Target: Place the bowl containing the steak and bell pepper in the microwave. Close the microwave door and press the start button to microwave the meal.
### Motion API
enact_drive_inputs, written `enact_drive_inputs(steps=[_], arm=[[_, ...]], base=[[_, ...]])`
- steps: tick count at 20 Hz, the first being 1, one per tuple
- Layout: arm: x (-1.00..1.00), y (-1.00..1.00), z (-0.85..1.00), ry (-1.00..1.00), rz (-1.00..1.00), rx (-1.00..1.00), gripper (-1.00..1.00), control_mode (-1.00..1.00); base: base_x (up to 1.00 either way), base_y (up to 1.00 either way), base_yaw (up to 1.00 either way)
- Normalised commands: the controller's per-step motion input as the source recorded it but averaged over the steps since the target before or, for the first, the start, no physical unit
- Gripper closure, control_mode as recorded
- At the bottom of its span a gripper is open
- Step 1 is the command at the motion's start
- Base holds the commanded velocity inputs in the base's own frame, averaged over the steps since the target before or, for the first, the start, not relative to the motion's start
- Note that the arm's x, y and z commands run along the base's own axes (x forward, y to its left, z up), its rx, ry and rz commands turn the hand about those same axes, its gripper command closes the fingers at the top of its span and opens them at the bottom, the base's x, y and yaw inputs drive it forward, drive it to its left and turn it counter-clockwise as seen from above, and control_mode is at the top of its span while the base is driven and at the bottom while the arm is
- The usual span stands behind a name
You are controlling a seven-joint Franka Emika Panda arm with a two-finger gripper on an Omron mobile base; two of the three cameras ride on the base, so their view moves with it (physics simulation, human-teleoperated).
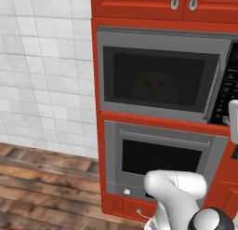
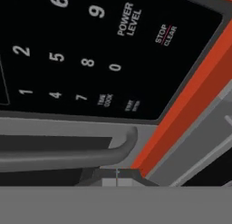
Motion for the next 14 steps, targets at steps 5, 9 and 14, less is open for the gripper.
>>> enact_drive_inputs(steps=[5, 9, 14], arm=[[0.25, -0.09, -0.10, 0.00, -0.03, 0.00, 1.00, -1.00], [0.18, -0.09, -0.18, -0.01, -0.03, 0.00, 1.00, -1.00], [0.19, -0.11, -0.17, -0.01, -0.03, 0.00, 1.00, -1.00]], base=[[0.00, 0.00, 0.00], [0.00, 0.00, 0.00], [0.00, 0.00, 0.00]])
